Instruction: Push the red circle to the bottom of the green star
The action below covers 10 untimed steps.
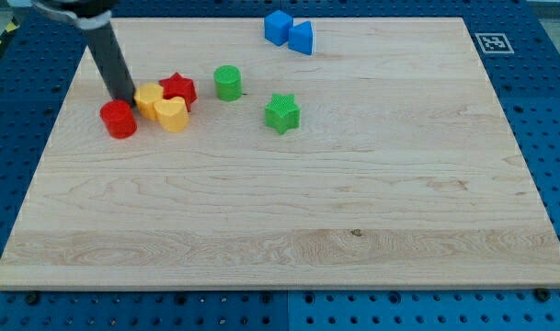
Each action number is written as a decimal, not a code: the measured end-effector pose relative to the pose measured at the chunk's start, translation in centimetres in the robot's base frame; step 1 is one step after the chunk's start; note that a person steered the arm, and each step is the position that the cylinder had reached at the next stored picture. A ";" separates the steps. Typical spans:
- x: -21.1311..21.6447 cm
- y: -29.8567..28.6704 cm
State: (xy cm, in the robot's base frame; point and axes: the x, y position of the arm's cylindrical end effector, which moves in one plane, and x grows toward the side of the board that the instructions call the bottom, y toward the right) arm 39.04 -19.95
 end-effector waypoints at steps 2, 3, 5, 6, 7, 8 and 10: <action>1.2 0.9; 0.2 2.6; -1.8 -6.5; -0.8 -9.2; -0.6 -9.3; 1.0 -7.7; 3.0 -1.0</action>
State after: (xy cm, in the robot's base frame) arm 42.04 -20.91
